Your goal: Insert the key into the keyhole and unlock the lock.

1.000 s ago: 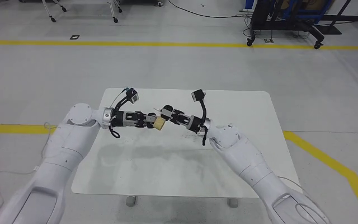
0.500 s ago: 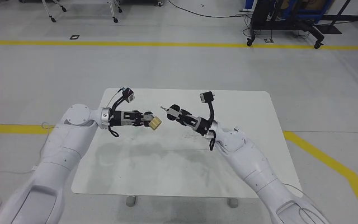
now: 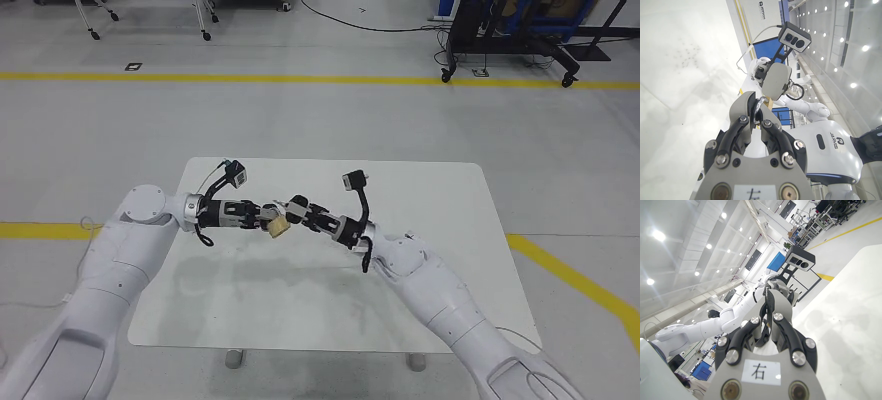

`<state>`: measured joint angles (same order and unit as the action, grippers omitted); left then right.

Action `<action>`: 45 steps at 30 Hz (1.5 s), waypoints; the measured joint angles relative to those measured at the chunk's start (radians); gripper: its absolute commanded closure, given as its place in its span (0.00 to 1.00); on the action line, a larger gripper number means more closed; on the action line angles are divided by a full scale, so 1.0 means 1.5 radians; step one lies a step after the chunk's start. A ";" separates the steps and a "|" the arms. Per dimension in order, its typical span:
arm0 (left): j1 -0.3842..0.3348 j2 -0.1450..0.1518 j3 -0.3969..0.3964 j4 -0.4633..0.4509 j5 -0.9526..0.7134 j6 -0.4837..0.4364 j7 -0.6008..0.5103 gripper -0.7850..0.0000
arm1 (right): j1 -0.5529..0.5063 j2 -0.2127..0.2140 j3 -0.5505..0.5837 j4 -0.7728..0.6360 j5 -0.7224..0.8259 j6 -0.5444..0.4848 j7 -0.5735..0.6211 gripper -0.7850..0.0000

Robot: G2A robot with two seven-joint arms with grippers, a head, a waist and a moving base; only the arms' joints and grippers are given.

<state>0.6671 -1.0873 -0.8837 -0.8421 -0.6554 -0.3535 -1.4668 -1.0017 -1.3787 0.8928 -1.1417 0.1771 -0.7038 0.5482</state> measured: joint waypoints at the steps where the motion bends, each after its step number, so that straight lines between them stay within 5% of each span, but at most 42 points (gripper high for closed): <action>1: -0.001 0.000 0.000 0.003 -0.003 0.002 -0.002 1.00 | 0.000 -0.001 -0.003 -0.001 -0.002 0.001 0.003 1.00; 10: -0.019 -0.009 -0.003 0.066 -0.034 0.024 -0.019 1.00 | -0.036 0.011 0.032 -0.060 -0.056 -0.019 -0.012 1.00; 18: -0.060 -0.046 0.042 0.160 -0.039 0.156 0.023 1.00 | -0.036 0.011 0.031 -0.059 -0.045 -0.018 -0.011 1.00; 29: -0.090 -0.066 0.056 0.182 -0.025 0.134 0.051 1.00 | -0.154 0.018 0.061 -0.143 0.138 0.046 -0.031 1.00; 38: -0.064 -0.068 0.030 0.180 -0.080 0.158 0.100 1.00 | -0.154 0.018 0.058 -0.144 0.130 0.051 -0.035 1.00; 45: -0.031 -0.080 0.010 0.136 -0.127 0.169 0.252 1.00 | -0.161 -0.001 0.013 -0.153 -0.029 0.131 -0.226 1.00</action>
<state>0.6201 -1.2074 -0.8684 -0.6380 -0.8454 -0.1001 -1.0881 -1.2428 -1.3808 0.9125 -1.3712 0.1333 -0.5074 0.2087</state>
